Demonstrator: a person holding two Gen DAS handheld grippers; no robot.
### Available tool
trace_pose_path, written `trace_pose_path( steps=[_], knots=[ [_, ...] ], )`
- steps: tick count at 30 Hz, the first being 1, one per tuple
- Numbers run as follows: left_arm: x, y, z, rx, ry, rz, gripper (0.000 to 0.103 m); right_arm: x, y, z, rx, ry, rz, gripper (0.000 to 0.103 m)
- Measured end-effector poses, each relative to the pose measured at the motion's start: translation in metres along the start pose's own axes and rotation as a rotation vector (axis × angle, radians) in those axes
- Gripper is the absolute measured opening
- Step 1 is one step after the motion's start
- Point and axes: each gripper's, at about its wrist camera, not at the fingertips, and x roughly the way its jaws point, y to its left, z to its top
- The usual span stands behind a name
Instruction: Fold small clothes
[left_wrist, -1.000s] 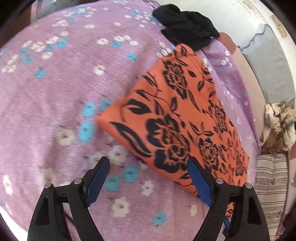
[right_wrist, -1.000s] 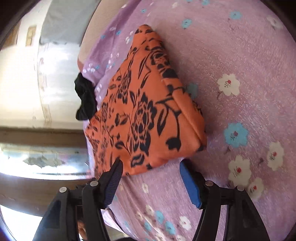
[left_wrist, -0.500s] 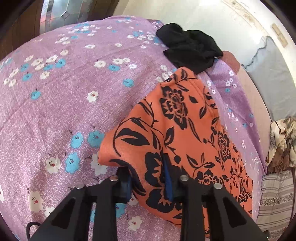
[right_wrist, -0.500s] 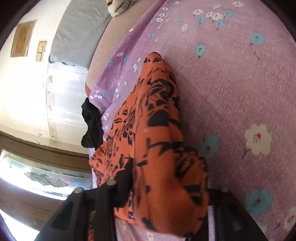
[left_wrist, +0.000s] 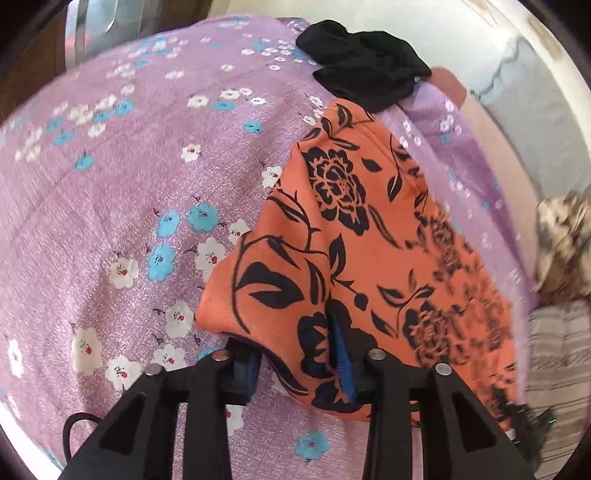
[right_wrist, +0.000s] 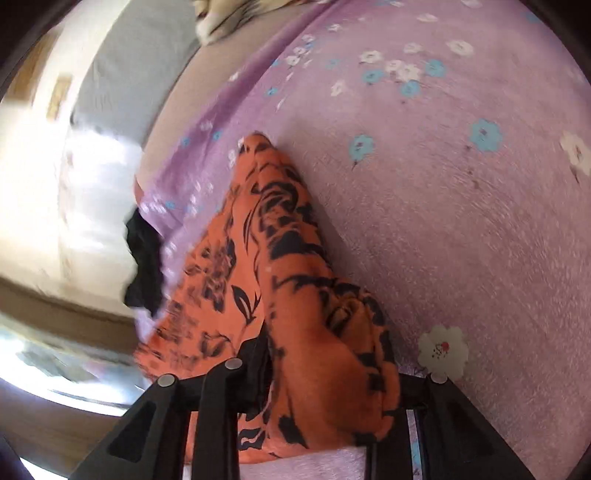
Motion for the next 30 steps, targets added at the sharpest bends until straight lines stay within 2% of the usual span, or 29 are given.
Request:
trace_pose_path(
  steps=[1,2,3,6,8,10,12,14,16,18,20,22,23,25,26,27,28,29,30],
  knots=[
    [-0.002,0.006,0.003,-0.022,0.006,-0.022,0.05,-0.008,0.0,0.003,0.015,-0.011,-0.013,0.037],
    [-0.003,0.011,0.005,-0.034,0.006,-0.028,0.068,-0.017,0.0,0.005,0.027,-0.031,0.001,0.038],
    [-0.005,0.015,0.006,-0.042,0.003,-0.027,0.073,-0.028,-0.001,0.006,0.04,-0.063,0.013,0.038],
    [-0.005,0.021,0.007,-0.047,0.013,-0.039,0.075,-0.067,-0.006,0.007,0.053,-0.203,-0.045,0.04],
    [-0.006,0.021,0.004,-0.043,0.028,-0.062,0.075,-0.089,0.004,0.006,0.01,-0.275,-0.032,0.04],
    [-0.009,0.017,-0.002,-0.031,0.03,-0.079,0.075,-0.105,0.034,0.002,-0.129,-0.319,-0.026,0.04],
    [-0.02,0.008,-0.008,0.004,-0.021,-0.028,0.075,-0.111,0.081,-0.011,-0.343,-0.356,-0.021,0.04],
    [-0.039,0.001,-0.012,0.029,-0.111,0.014,0.075,-0.096,0.13,-0.027,-0.573,-0.302,-0.04,0.04],
    [-0.065,-0.008,-0.017,0.069,-0.272,0.103,0.075,-0.062,0.162,-0.045,-0.736,-0.159,-0.064,0.041],
    [-0.086,-0.025,-0.024,0.15,-0.439,0.209,0.075,-0.031,0.169,-0.056,-0.769,-0.075,-0.034,0.041],
    [-0.092,-0.047,-0.035,0.266,-0.535,0.236,0.077,0.003,0.164,-0.058,-0.754,-0.019,-0.049,0.041],
    [-0.08,-0.066,-0.045,0.376,-0.511,0.225,0.084,0.03,0.149,-0.06,-0.739,0.012,-0.121,0.041],
    [-0.068,-0.074,-0.049,0.417,-0.461,0.206,0.088,0.04,0.143,-0.062,-0.755,0.023,-0.176,0.043],
    [-0.03,-0.086,-0.052,0.466,-0.288,0.172,0.088,0.057,0.123,-0.064,-0.757,0.082,-0.313,0.049],
    [-0.008,-0.09,-0.053,0.475,-0.2,0.182,0.088,0.062,0.115,-0.063,-0.735,0.115,-0.314,0.05],
    [0.013,-0.092,-0.055,0.477,-0.133,0.211,0.088,0.054,0.109,-0.062,-0.717,0.099,-0.267,0.05],
    [0.029,-0.094,-0.058,0.486,-0.1,0.261,0.089,0.049,0.105,-0.058,-0.687,0.094,-0.204,0.057],
    [0.035,-0.098,-0.061,0.514,-0.118,0.3,0.095,0.047,0.1,-0.054,-0.645,0.111,-0.156,0.064],
    [0.036,-0.103,-0.064,0.54,-0.15,0.329,0.096,0.046,0.094,-0.049,-0.598,0.125,-0.129,0.065]
  ],
)
